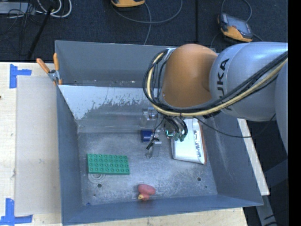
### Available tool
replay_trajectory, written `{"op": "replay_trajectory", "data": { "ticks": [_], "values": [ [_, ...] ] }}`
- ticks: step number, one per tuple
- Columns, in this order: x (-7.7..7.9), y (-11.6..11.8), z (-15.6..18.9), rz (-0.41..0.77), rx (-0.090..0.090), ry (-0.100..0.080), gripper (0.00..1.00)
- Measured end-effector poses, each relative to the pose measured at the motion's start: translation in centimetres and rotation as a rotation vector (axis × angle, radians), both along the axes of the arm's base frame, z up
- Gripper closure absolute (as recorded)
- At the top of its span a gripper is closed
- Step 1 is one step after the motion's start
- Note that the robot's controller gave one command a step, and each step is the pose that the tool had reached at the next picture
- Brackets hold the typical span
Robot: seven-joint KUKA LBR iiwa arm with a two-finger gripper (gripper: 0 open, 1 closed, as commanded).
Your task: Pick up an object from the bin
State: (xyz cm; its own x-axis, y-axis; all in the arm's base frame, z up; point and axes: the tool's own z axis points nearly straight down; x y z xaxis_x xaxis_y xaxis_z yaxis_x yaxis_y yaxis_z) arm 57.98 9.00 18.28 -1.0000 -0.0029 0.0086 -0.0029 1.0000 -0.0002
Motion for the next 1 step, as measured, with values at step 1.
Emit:
{"op": "replay_trajectory", "data": {
  "ticks": [1],
  "values": [
    [3.10, -2.33, -9.18, 0.007, 0.000, -0.002, 0.00]
  ]
}}
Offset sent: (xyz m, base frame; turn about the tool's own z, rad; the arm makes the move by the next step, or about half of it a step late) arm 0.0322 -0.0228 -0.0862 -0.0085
